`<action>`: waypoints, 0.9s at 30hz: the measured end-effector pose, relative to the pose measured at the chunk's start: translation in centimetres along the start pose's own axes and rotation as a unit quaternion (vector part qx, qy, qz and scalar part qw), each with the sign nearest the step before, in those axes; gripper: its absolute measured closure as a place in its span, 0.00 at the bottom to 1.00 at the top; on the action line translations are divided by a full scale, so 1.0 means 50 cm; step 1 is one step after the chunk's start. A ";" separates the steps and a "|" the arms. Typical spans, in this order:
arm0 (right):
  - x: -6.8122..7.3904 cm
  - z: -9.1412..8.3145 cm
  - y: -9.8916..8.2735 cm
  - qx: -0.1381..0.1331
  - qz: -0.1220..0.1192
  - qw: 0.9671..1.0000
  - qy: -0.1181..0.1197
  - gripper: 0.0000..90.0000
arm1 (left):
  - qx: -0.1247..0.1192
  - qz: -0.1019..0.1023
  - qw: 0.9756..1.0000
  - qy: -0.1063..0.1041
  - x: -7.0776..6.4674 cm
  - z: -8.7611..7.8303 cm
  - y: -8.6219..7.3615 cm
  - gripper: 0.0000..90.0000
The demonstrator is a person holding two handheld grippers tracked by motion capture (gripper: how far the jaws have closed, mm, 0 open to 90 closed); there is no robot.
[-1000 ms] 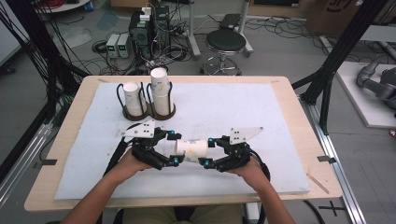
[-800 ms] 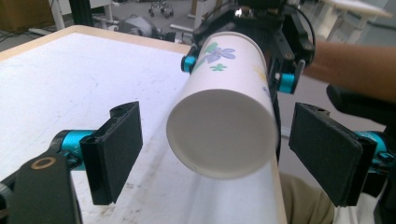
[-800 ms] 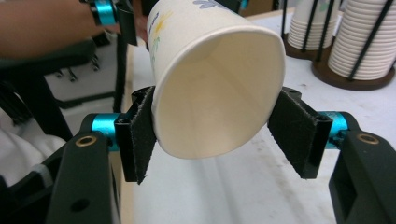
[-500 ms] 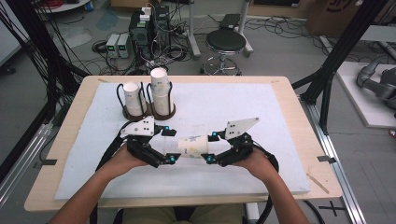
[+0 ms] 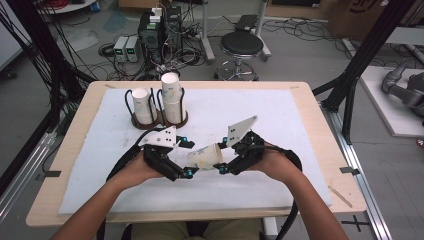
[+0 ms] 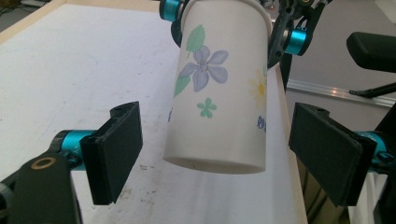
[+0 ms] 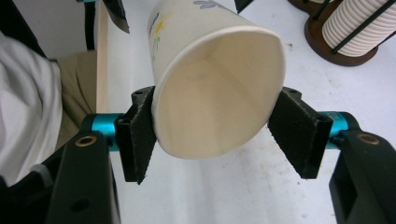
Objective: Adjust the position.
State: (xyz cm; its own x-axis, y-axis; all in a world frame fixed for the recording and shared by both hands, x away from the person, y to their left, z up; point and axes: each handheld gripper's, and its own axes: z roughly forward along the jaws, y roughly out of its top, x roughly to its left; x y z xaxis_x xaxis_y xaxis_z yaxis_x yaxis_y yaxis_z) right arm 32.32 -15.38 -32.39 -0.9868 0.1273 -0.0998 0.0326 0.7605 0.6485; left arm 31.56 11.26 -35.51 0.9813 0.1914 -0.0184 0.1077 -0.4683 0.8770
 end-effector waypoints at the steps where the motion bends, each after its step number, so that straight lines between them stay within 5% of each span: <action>1: 0.000 0.000 0.000 0.000 0.000 1.000 0.000 0.39 | 0.003 0.000 1.000 -0.001 -0.001 0.002 0.001 0.20; 5: -0.001 0.006 0.029 0.050 -0.020 0.999 -0.004 0.39 | 0.015 0.004 1.000 -0.003 -0.003 0.012 0.001 0.20; 9: -0.001 0.012 0.047 0.069 -0.036 0.997 0.001 0.39 | 0.029 0.007 1.000 -0.005 -0.004 0.021 -0.001 0.21; 15: 0.008 0.020 0.083 0.128 -0.056 0.990 -0.001 0.39 | 0.040 0.002 0.999 -0.007 -0.003 0.029 -0.002 0.22; 19: 0.009 0.023 0.094 0.139 -0.063 0.988 0.003 0.39 | 0.048 0.005 0.999 -0.009 -0.003 0.032 -0.003 0.24; 23: 0.011 0.030 0.110 0.167 -0.077 0.983 0.004 0.39 | 0.058 0.006 0.998 -0.012 -0.002 0.037 -0.004 0.28; 27: 0.013 0.035 0.115 0.173 -0.074 0.982 0.008 0.39 | 0.063 0.008 0.998 -0.015 -0.002 0.041 -0.005 0.33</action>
State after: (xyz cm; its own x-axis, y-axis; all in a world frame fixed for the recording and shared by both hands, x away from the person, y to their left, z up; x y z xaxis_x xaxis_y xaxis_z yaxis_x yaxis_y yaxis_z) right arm 32.15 -9.80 -30.05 -0.9872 -0.0090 -0.1590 -0.0621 0.9411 0.3323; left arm 31.77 9.58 -36.72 0.9872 0.1580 -0.0208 0.1093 -0.5763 0.8099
